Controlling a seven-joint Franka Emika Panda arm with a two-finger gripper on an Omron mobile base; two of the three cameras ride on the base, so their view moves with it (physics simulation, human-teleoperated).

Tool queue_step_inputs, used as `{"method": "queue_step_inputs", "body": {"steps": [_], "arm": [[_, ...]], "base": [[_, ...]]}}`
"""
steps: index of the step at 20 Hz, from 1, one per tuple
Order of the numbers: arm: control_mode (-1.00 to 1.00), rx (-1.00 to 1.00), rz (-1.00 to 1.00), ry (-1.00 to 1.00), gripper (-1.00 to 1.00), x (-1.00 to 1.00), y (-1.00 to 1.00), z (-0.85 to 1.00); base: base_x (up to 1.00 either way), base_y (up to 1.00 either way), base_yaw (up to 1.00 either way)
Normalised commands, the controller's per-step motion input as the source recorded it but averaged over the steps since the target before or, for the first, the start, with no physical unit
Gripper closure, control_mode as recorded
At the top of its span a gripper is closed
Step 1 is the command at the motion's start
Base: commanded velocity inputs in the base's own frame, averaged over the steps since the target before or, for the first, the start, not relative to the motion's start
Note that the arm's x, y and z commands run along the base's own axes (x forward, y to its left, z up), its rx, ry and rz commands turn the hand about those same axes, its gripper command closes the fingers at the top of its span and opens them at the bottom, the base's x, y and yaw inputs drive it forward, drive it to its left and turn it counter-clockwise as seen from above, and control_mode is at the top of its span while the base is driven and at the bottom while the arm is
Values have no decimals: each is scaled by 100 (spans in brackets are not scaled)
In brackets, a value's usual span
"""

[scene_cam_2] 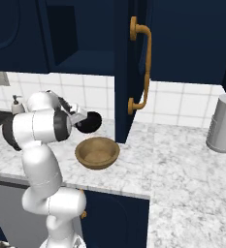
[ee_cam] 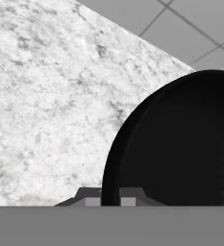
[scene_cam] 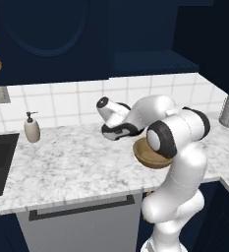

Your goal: Pick up the bowls on the counter and stack them on top of one another in the open cabinet. Place the smaller bowl on top of the larger bowl.

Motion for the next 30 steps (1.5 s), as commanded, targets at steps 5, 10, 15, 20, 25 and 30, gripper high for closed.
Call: {"method": "queue_step_inputs", "body": {"steps": [5,10,15,20,25,30], "arm": [[-100,0,-25,2,100,-100,-41,57],[-100,0,-20,1,100,-94,-76,18],[-100,1,-5,-1,100,-24,-21,-35],[-100,4,0,5,100,0,0,-41],[-100,7,0,2,-100,5,0,-13],[-100,0,-2,-2,-100,-8,0,53]], "base": [[0,0,0],[0,0,0],[0,0,0],[0,0,0],[0,0,0],[0,0,0]]}}
